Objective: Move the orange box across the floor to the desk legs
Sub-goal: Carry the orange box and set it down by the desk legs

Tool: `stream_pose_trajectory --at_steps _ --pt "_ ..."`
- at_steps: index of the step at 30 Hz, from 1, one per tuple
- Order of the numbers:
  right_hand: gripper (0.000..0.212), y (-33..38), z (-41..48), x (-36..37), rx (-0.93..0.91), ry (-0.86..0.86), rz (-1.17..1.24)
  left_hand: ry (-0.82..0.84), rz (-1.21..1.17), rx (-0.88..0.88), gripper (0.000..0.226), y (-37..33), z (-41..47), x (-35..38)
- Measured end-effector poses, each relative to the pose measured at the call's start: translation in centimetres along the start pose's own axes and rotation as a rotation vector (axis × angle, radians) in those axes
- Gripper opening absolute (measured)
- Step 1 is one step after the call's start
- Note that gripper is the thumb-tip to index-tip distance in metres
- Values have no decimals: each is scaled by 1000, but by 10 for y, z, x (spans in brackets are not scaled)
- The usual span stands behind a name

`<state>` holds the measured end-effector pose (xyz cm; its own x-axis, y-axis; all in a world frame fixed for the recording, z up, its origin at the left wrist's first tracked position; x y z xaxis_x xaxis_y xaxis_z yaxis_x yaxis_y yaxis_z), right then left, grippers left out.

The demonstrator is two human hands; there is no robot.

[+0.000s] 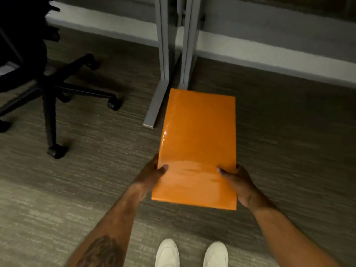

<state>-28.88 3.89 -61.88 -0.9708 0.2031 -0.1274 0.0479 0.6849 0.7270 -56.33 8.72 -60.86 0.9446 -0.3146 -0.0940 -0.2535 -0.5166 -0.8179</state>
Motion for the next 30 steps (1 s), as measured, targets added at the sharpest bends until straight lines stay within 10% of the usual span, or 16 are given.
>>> stream_pose_trajectory --at_steps 14,23,30 --pt "20 -45 149 -14 -8 -92 20 -16 183 59 43 52 168 37" --pt "47 -55 177 2 -26 -187 7 -44 217 77 41 68 202 40" --pt "84 -104 141 -7 178 -260 26 -149 -226 -31 52 111 160 32"
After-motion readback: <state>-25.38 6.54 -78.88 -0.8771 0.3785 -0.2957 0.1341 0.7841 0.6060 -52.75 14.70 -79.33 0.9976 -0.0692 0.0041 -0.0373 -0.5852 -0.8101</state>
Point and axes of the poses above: each hand's wrist, its own z-axis towards the middle knuckle, its own x-axis out of the palm, y = z × x, the point moved 1 cm from there along z, towards the middle knuckle, and after that the axes turned 5 degrees about x, right-handed, at the moved point
